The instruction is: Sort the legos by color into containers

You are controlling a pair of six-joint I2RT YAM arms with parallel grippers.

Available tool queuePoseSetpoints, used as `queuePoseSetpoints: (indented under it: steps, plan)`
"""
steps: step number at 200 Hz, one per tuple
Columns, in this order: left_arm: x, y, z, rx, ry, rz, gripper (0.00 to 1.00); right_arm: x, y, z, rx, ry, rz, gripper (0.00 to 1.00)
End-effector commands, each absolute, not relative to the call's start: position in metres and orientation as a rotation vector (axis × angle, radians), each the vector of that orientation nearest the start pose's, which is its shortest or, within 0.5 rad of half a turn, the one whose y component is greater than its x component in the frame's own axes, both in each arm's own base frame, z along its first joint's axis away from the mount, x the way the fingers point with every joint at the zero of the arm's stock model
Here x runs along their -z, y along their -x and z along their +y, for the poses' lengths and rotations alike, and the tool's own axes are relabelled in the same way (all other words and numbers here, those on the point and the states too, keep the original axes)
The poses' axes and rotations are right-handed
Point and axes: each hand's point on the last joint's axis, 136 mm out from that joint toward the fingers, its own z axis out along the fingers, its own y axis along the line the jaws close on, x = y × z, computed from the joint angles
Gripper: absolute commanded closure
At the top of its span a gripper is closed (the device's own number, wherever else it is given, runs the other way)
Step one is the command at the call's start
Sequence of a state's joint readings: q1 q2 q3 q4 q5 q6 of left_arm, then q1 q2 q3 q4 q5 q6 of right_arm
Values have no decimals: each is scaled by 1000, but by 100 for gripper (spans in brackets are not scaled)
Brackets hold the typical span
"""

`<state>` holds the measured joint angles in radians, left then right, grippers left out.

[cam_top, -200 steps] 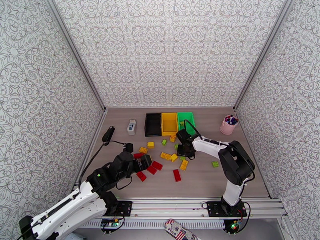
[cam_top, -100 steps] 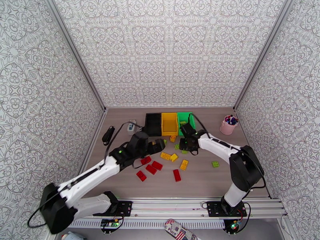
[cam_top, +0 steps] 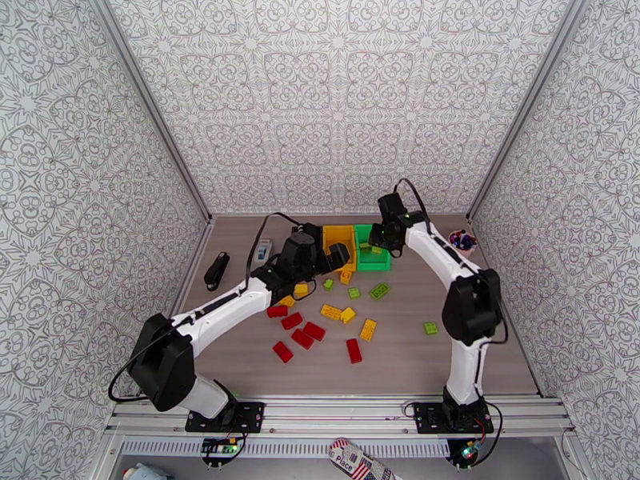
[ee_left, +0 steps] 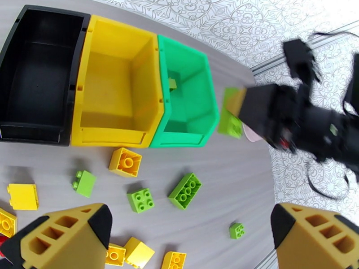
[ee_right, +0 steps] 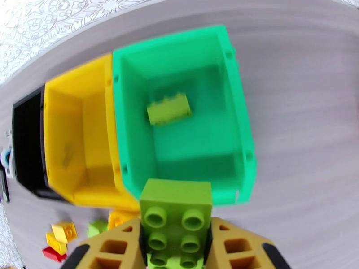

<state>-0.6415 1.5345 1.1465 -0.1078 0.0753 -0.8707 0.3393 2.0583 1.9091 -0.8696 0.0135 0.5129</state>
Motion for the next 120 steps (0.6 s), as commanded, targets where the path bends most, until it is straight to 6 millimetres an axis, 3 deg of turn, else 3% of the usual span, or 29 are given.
queuePoseSetpoints:
  steps: [1,25,47,87,120]
  plan:
    - [-236,-370,-305,1026,192,2188,1,-159,-498,172,-270,-207,2661,57]
    - [-232,-356,-310,1020,172,2200,1,-170,-501,173,-279,-197,2646,52]
    - [-224,-346,-314,1017,170,2213,1,-182,-490,171,-299,-192,2633,51]
    - [-213,-331,-318,1040,190,2223,1,-188,-447,156,-306,-204,2619,50]
    - [-208,-312,-320,1009,168,2237,1,-165,-402,141,-295,-228,2654,47]
